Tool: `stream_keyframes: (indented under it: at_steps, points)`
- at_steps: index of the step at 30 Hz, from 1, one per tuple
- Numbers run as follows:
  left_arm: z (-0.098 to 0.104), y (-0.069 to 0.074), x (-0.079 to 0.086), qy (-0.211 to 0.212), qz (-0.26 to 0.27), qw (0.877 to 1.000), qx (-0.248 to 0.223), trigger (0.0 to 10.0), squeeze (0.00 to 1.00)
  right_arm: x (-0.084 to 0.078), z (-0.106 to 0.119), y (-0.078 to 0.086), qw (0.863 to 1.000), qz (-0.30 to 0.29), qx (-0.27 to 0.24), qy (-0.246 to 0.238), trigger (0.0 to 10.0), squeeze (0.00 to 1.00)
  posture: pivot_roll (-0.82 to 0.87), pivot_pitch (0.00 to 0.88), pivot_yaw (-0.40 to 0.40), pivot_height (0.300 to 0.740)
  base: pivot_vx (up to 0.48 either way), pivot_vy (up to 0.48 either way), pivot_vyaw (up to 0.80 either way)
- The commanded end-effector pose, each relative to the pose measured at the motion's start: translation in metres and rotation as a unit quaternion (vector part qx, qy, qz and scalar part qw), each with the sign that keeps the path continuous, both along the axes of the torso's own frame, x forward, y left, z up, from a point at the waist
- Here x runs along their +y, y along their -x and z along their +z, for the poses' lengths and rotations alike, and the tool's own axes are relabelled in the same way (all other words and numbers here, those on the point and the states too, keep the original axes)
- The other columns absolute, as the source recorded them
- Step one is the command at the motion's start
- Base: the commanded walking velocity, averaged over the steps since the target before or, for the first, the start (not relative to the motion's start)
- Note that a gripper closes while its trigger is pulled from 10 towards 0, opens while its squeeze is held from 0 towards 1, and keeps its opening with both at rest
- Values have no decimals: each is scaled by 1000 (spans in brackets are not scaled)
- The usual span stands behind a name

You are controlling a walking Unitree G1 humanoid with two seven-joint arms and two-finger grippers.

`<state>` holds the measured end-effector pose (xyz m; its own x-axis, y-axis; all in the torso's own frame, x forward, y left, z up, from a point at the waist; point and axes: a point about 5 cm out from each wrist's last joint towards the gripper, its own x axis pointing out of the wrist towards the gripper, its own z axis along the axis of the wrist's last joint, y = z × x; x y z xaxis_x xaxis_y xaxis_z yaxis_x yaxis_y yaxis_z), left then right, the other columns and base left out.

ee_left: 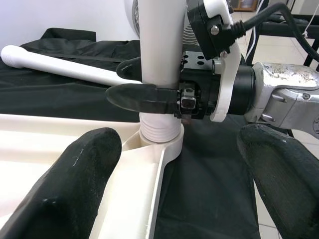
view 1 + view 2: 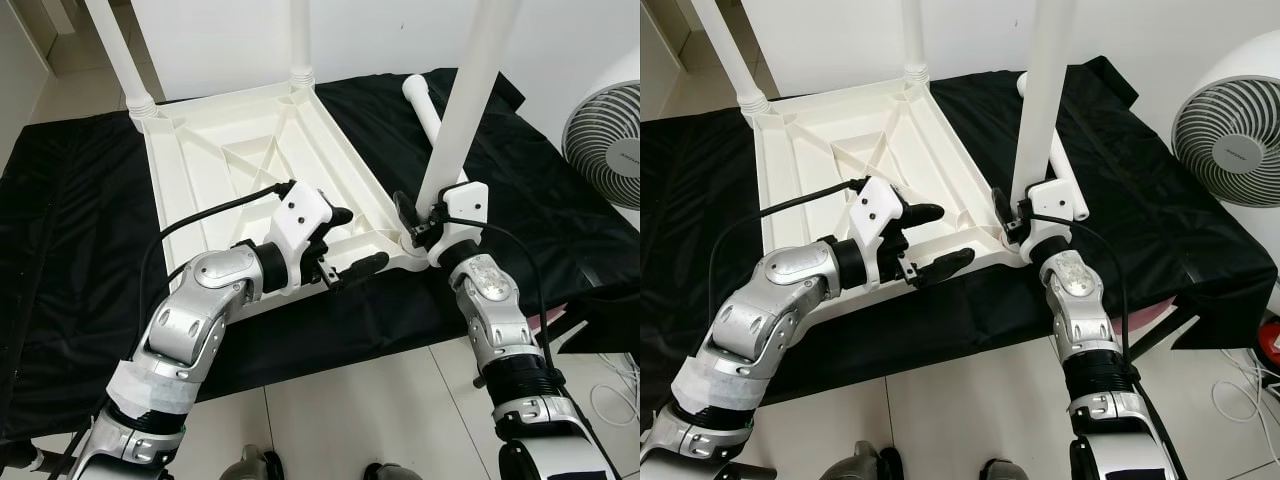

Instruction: Building children table

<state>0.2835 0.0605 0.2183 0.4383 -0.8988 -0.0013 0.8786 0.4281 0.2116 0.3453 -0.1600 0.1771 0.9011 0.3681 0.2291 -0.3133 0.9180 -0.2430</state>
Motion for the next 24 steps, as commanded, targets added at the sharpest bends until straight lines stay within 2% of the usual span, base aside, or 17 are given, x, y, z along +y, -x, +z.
stream_keyframes:
  at_steps: [1, 5, 10, 16, 24]
  points:
    - [4, -4, 3, 5, 50, 999, -9, 10000, 0, 2, -25, 5, 998, 18, 50, 21, 10000, 0, -55, 109, 67, 740, 0, 0, 0]
    - [4, -4, 2, 5, 49, 999, -10, 10000, 0, 3, -30, 7, 998, 31, 57, 26, 10000, 0, -55, 109, 67, 740, 0, 0, 0]
    - [5, -3, 1, 5, 46, 999, -11, 10000, 0, -6, -34, -1, 995, 1, 101, -27, 10000, 0, -57, 101, 67, 740, 0, 0, 0]
    - [5, -3, 0, 6, 45, 999, -13, 10000, 0, -12, -34, -8, 990, -24, 121, -63, 10000, 0, -58, 94, 64, 740, 0, 0, 0]
    - [5, -3, -1, 6, 43, 999, -14, 10000, 0, -13, -36, -11, 988, -30, 135, -69, 10000, 0, -62, 85, 63, 740, 0, 0, 0]
